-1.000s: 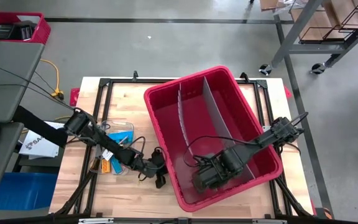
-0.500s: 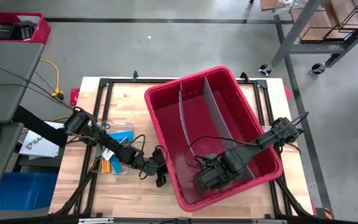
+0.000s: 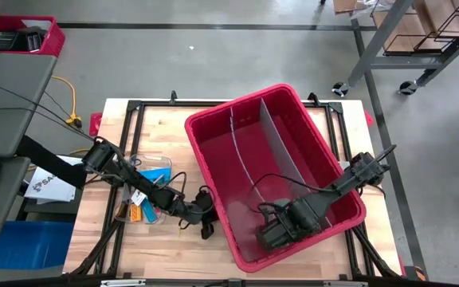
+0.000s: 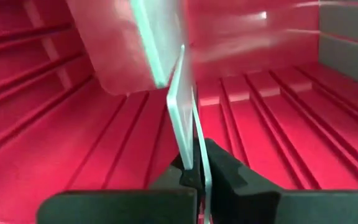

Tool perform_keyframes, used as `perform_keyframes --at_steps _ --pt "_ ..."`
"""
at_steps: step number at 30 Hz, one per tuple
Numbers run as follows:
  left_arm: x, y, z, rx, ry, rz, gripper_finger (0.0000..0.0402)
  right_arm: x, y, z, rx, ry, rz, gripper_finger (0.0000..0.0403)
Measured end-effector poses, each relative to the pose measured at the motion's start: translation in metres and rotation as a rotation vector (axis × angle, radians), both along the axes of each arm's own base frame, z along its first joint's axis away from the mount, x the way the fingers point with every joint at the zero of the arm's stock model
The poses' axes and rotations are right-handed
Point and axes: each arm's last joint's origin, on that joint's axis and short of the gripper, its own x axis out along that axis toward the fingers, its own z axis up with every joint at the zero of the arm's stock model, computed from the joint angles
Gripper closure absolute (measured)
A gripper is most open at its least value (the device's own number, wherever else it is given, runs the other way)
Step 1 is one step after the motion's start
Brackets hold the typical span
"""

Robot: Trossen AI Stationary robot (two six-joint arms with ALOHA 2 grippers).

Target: Sort Items/Unsort Items

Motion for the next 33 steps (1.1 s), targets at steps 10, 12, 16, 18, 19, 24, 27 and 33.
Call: perform_keyframes --at_steps 10,12,16,18,19,24,27,33 --pt "0.000 0.000 0.000 -0.007 0.002 0.004 0.0402 -0.002 -0.001 0.000 0.017 0.032 -0.005 0.0403" --pt "0.000 0.000 0.000 -0.006 0.002 0.004 0.0402 -0.002 -0.001 0.000 0.013 0.034 -0.001 0.0403" --pt "0.000 0.000 0.000 -0.005 0.002 0.005 0.0402 0.001 0.000 0.001 0.021 -0.006 0.016 0.0403" --pt "0.000 0.000 0.000 -0.006 0.003 0.004 0.0402 0.002 0.000 0.001 0.028 -0.012 0.017 0.0403" --pt "0.000 0.000 0.000 -0.006 0.003 0.004 0.0402 0.002 0.001 0.001 0.029 -0.013 0.017 0.0403" --pt "0.000 0.000 0.000 -0.005 0.003 0.003 0.0402 0.001 -0.001 0.001 0.018 -0.002 0.044 0.0403" --pt "0.000 0.000 0.000 -0.005 0.003 0.003 0.0401 -0.002 -0.002 0.001 -0.030 -0.009 0.035 0.0403" --pt "-0.001 -0.001 -0.001 -0.006 0.005 -0.003 0.0401 -0.004 -0.014 0.006 -0.126 -0.035 0.091 0.0403"
